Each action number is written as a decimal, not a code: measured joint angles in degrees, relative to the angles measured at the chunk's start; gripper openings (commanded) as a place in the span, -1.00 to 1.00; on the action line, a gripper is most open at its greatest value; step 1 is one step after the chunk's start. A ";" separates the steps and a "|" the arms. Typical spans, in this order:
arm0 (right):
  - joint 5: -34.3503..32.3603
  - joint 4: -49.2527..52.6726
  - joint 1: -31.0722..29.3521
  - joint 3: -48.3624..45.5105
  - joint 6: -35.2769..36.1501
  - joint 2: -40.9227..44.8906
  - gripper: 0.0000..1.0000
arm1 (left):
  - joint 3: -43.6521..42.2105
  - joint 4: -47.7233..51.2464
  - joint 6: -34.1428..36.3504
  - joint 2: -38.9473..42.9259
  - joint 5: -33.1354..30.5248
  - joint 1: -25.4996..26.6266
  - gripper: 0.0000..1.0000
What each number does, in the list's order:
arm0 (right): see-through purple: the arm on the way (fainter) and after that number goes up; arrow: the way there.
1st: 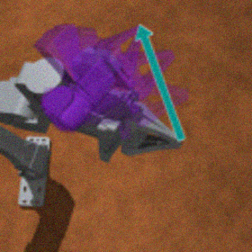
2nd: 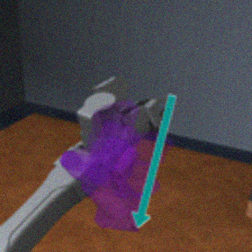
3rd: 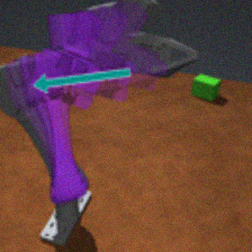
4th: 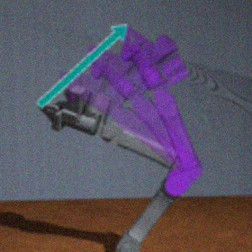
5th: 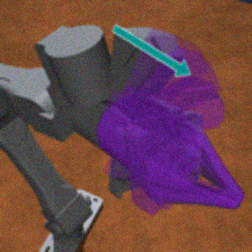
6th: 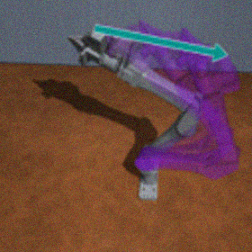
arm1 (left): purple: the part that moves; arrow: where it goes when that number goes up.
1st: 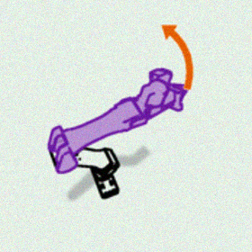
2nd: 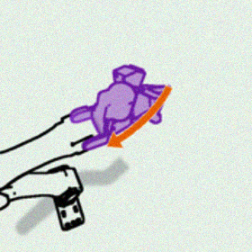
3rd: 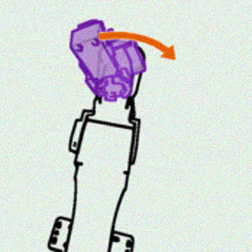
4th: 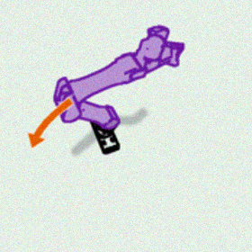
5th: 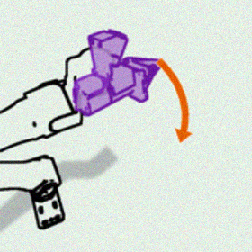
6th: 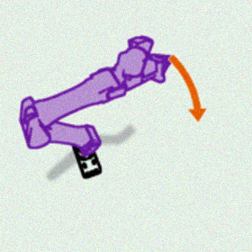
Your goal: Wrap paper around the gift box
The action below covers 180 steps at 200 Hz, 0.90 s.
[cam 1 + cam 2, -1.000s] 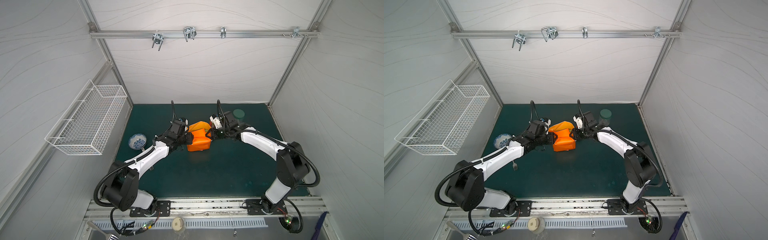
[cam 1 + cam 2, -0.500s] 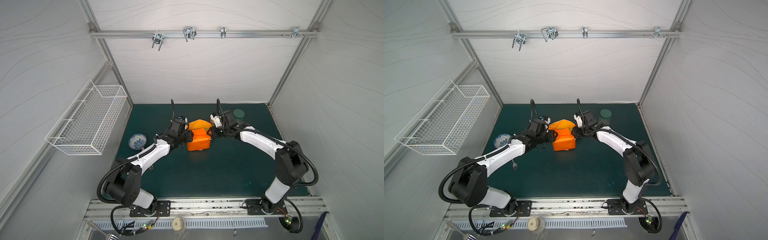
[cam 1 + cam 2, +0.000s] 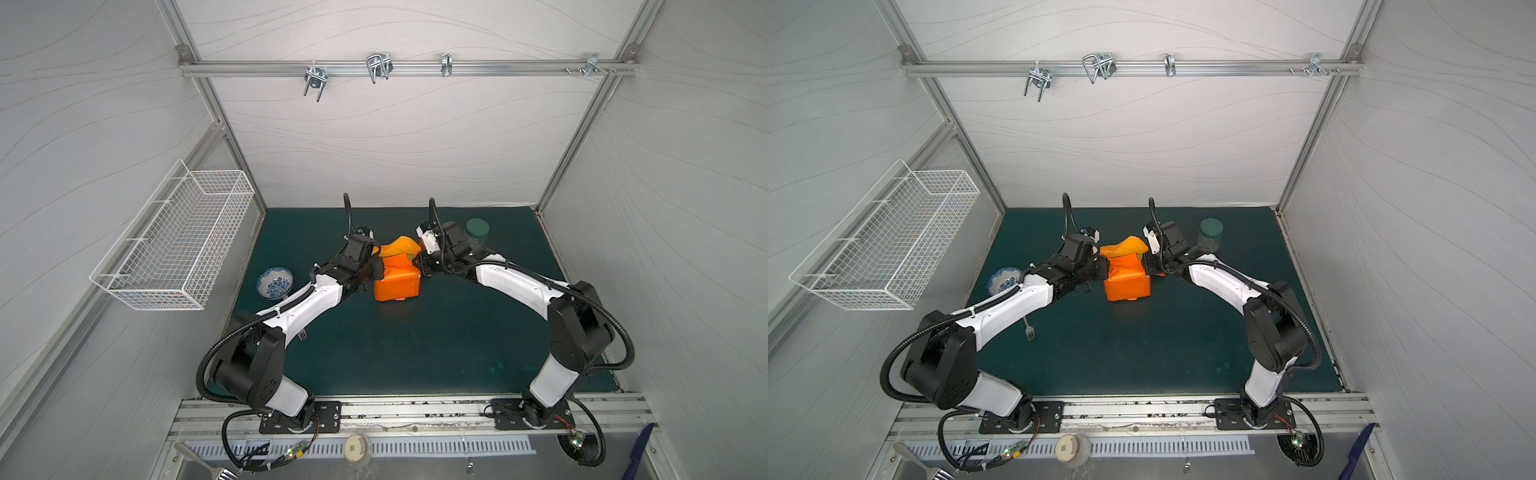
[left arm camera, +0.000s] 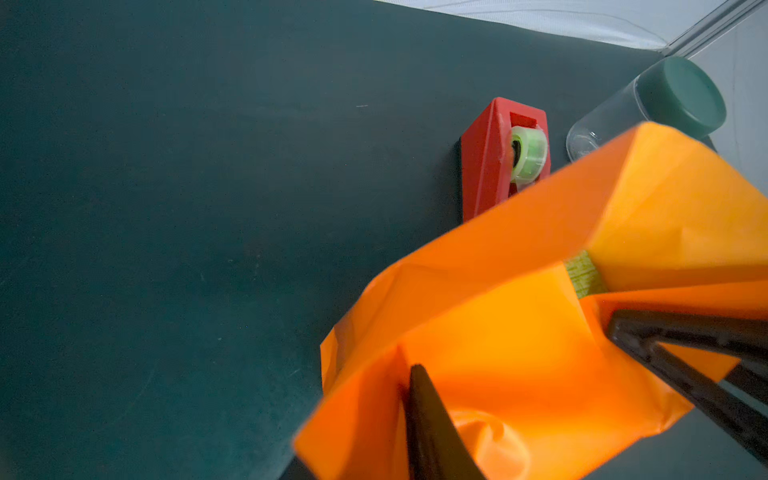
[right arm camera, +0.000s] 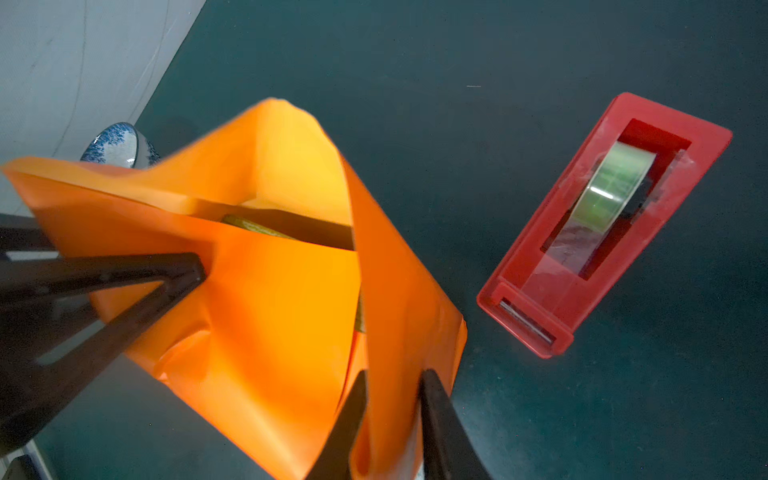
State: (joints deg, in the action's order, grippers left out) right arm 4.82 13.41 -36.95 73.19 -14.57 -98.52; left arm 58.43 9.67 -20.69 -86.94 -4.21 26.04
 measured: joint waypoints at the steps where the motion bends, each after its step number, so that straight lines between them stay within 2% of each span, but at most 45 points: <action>1: -0.02 0.00 0.00 0.00 0.00 0.00 -0.56 | 0.02 -0.04 0.07 -0.07 0.00 0.00 -0.62; 25: -0.39 -0.11 -0.11 0.04 0.07 -0.11 -0.49 | 0.61 -1.33 0.37 -1.40 -1.14 0.00 -0.84; 55: -1.49 -0.09 -0.17 0.15 0.22 -0.11 -0.33 | 0.70 -1.79 0.55 -1.64 -1.81 0.00 -0.82; 82: -2.34 -0.13 -0.22 0.15 0.50 -0.11 -0.28 | 0.68 -1.84 0.52 -1.64 -2.19 0.00 -0.79; 107: -3.19 -0.24 -0.63 0.52 0.48 -0.20 -0.43 | 0.68 -1.86 0.26 -1.64 -2.23 0.00 -0.65; 137: -5.97 -1.42 -1.42 1.20 1.11 -1.27 -0.63 | 0.68 -1.51 -0.70 -1.64 -2.49 -0.02 -0.28; 147: -6.88 -1.95 -1.62 1.09 1.05 -1.31 -0.67 | 0.68 -1.46 -1.46 -1.64 -2.54 -0.04 -0.21; 164: -8.02 -2.89 -1.97 0.66 1.11 -1.31 -0.72 | 0.68 -1.25 -2.27 -1.53 -2.84 -0.04 -0.19; 180: -8.85 -3.72 -2.08 0.33 1.07 -1.31 -0.76 | 0.68 -1.03 -2.58 -1.25 -3.19 -0.04 -0.31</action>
State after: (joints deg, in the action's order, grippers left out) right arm -4.03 9.69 -39.03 73.52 -13.50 -99.83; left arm 59.11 8.64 -23.27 -88.18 -7.40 26.00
